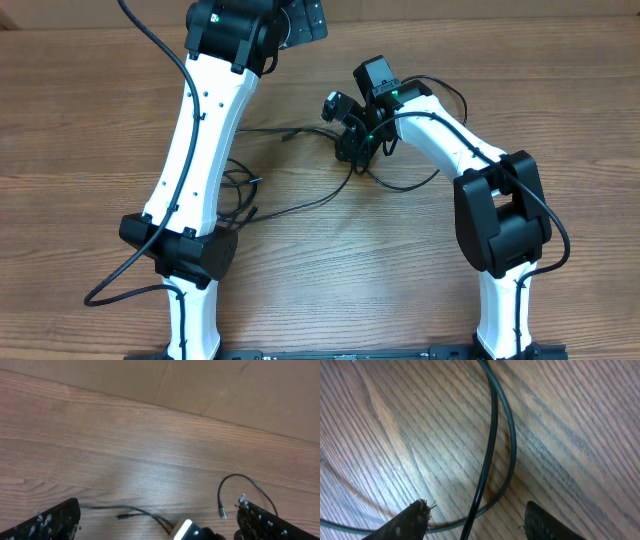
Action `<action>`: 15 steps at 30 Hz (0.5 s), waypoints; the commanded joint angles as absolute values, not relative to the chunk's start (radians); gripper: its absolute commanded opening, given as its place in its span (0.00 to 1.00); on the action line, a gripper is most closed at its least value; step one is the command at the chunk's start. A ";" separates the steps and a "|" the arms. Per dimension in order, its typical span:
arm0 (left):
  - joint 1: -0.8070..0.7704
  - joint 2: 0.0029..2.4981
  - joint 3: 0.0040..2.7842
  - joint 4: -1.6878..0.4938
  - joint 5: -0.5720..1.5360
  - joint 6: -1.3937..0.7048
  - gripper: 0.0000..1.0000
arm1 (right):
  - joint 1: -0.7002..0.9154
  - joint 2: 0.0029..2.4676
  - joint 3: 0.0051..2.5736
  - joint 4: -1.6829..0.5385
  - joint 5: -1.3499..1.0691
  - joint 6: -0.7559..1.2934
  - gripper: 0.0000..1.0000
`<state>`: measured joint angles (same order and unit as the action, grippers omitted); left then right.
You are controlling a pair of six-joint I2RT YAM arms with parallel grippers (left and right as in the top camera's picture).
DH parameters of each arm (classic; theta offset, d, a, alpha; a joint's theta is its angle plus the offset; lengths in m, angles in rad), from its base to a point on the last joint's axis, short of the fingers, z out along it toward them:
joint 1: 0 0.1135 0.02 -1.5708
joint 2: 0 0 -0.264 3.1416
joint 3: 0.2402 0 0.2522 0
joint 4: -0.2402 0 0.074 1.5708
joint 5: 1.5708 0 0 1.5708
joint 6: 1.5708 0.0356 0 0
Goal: Untangle cables
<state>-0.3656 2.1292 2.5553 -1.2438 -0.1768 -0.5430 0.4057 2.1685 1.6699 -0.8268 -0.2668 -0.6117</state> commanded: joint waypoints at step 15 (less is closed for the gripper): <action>-0.358 2.113 2.577 -1.275 -0.193 -0.519 1.00 | 0.407 2.154 1.549 -0.685 -0.343 -0.545 0.04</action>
